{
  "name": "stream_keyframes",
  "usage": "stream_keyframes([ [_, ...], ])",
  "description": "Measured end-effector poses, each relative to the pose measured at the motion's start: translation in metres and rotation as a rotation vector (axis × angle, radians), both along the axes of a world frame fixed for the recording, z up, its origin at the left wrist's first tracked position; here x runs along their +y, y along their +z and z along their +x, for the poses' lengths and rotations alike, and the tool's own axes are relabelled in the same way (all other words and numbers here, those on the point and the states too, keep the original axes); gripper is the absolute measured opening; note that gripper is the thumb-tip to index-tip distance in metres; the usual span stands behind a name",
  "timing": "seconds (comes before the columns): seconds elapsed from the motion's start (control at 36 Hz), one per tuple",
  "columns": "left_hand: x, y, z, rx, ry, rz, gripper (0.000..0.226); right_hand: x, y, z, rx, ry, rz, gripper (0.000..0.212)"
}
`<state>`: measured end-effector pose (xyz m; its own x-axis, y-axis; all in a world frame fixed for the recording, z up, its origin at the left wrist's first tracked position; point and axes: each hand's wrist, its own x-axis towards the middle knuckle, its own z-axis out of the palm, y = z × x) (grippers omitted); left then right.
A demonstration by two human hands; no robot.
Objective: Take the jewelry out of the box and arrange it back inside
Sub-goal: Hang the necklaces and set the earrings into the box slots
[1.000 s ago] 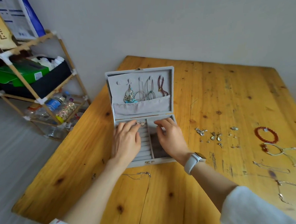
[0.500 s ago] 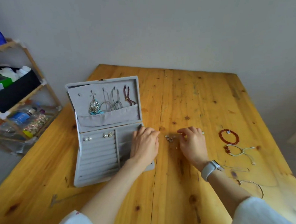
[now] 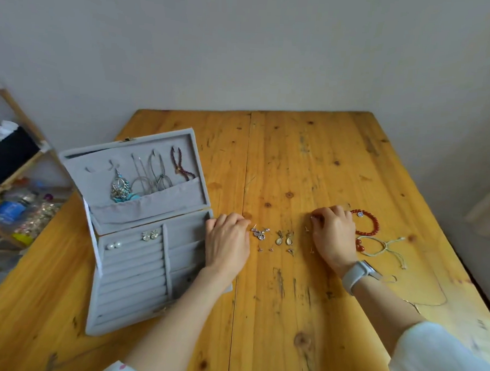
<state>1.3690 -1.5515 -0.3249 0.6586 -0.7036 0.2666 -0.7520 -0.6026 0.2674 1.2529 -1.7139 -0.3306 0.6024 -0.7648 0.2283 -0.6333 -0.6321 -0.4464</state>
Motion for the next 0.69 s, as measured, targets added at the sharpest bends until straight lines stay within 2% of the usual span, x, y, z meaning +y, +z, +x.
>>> stream_keyframes([
  [0.22, 0.001, 0.001, 0.0, -0.005, -0.018, -0.014, 0.03, 0.005, 0.007, 0.0, -0.082, 0.146, 0.037, 0.017],
  [0.36, 0.007, 0.003, -0.001, 0.123, -0.038, -0.21, 0.025, 0.036, 0.029, 0.01, -0.322, 0.308, 0.277, 0.009],
  [0.42, 0.016, 0.008, -0.005, 0.242, -0.05, -0.347, 0.022, 0.055, 0.037, 0.012, -0.372, 0.381, 0.404, 0.008],
  [0.47, 0.03, 0.018, -0.01, 0.456, -0.013, -0.5, 0.02, 0.074, 0.043, 0.014, -0.411, 0.427, 0.518, 0.015],
  [0.56, 0.053, 0.03, -0.015, 0.737, 0.03, -0.669, 0.022, 0.1, 0.049, 0.019, -0.437, 0.478, 0.595, 0.012],
  [0.69, 0.094, 0.038, -0.018, 0.885, 0.092, -0.788, 0.023, 0.133, 0.049, 0.033, -0.432, 0.539, 0.615, 0.003],
])
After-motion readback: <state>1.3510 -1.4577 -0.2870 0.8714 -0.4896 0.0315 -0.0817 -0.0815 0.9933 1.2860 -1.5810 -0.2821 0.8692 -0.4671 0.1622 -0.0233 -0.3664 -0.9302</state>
